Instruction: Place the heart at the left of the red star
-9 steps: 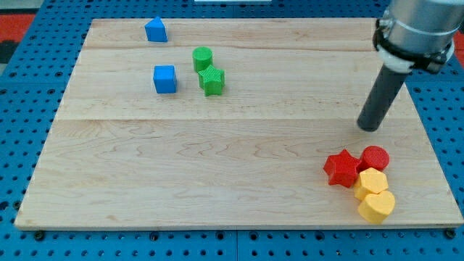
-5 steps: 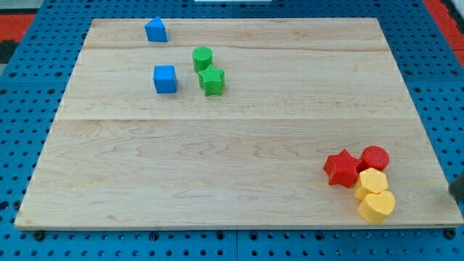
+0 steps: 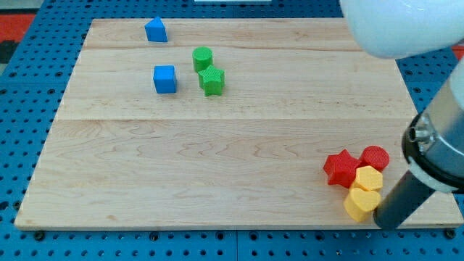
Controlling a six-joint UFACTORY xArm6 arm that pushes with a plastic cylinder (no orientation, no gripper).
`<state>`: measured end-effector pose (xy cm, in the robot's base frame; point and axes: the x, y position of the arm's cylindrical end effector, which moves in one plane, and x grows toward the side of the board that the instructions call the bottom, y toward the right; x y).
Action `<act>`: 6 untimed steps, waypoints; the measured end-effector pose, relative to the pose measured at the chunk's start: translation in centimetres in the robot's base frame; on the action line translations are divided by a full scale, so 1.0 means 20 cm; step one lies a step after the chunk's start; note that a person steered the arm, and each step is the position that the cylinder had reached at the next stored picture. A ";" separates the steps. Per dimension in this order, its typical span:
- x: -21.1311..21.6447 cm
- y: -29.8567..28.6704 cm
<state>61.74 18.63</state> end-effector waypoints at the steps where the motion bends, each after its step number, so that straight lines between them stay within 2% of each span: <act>1: 0.01 -0.12; 4: -0.10 -0.30; 5: -0.15 -0.56; 6: -0.28 -1.11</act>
<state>56.14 -3.53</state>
